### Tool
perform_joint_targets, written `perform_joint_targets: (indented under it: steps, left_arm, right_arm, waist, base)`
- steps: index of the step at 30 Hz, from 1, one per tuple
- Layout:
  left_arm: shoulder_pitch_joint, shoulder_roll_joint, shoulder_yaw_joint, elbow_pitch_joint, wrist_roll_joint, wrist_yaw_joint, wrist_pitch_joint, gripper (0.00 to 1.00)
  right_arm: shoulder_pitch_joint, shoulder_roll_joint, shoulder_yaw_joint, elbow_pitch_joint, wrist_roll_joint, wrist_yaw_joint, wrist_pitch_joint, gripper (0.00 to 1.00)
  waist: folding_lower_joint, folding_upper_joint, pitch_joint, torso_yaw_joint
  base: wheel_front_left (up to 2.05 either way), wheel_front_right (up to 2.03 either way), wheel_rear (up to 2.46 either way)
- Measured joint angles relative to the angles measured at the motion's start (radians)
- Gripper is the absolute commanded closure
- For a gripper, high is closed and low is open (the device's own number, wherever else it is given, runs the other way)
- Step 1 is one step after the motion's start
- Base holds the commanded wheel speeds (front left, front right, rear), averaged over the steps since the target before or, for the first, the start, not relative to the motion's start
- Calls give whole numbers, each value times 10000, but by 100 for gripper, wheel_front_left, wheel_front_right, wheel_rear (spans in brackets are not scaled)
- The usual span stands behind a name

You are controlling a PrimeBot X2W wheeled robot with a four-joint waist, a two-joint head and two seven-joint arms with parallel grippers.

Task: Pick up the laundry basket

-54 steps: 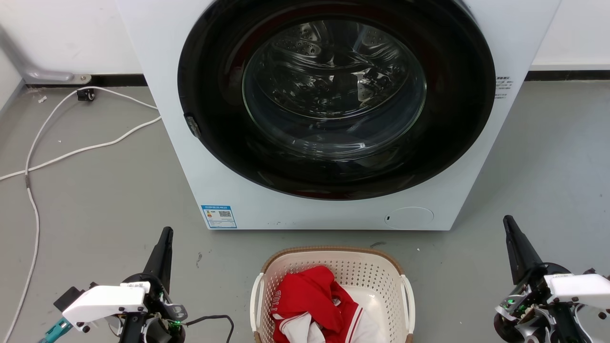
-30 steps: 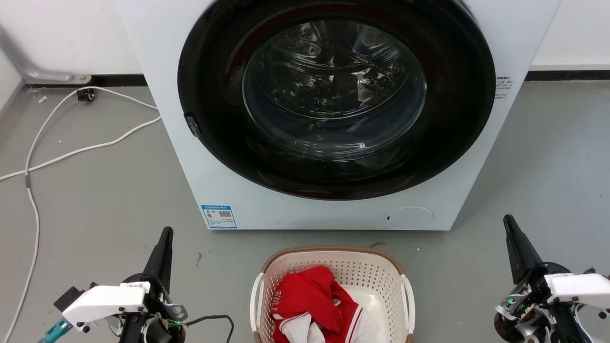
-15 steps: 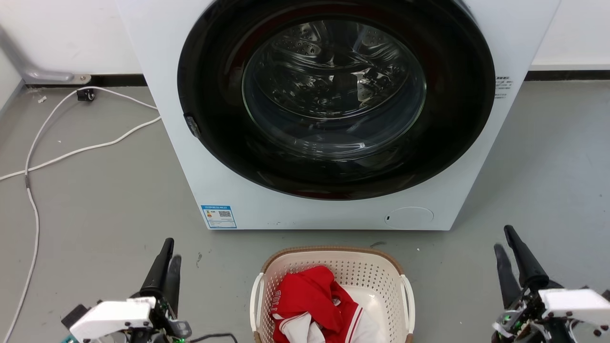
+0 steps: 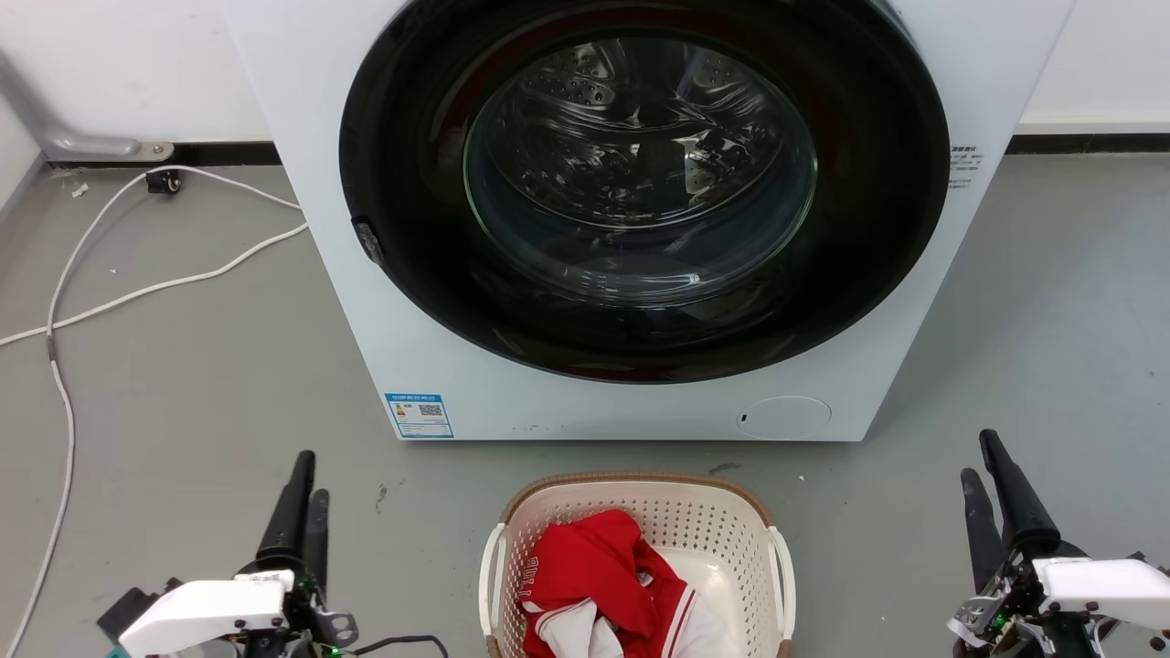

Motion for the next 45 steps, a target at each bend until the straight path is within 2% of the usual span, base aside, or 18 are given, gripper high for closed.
perform_joint_targets:
  steps: [5, 13, 17, 20, 27, 35, 39, 45]
  left_arm:
    - [12, 4, 267, -42, 566, 86, -219, 0]
    - [22, 6, 479, -468, 1684, 435, -533, 0]
    - [25, 6, 499, -1024, 2759, 562, -700, 0]
    - [28, 6, 426, -1492, 3547, 842, -798, 0]
    - [72, 8, -196, -2418, 5659, 1114, -1045, 0]
    - [160, 10, -1074, -2905, 8006, 1478, -1296, 0]
    - [228, 12, -1488, -2982, 8805, 1557, -1409, 0]
    - [343, 192, -1983, -2989, 9658, 1434, -1578, 0]
  right_arm:
    - [14, 4, -119, 17, -794, 0, -230, 0]
    - [-5, 2, -389, -562, -3323, 0, -545, 0]
    - [-10, 4, -416, -955, -4579, 0, -690, 0]
    - [-17, 4, -462, -1248, -5476, 0, -790, 0]
    - [-19, 4, -286, -1810, -7660, 0, -1051, 0]
    - [85, 4, -119, -2063, -9421, 0, -1304, 0]
    - [153, 4, -73, -2073, -10195, 0, -1407, 0]
    - [274, 4, 4, -2069, -11093, 2, -1599, 0]
  waist:
    - [0, 0, 4, -3]
    - [0, 0, 27, 2]
    - [0, 0, 52, 13]
    - [0, 0, 74, 14]
    - [0, 0, 142, 0]
    - [0, 0, 196, -52]
    - [0, 0, 196, -65]
    - [0, 0, 196, -72]
  base:
    - [0, 0, 0]
    - [0, 0, 0]
    - [0, 0, 0]
    - [0, 0, 0]
    - [0, 0, 0]
    - [0, 0, 0]
    - [0, 0, 0]
    - [0, 0, 0]
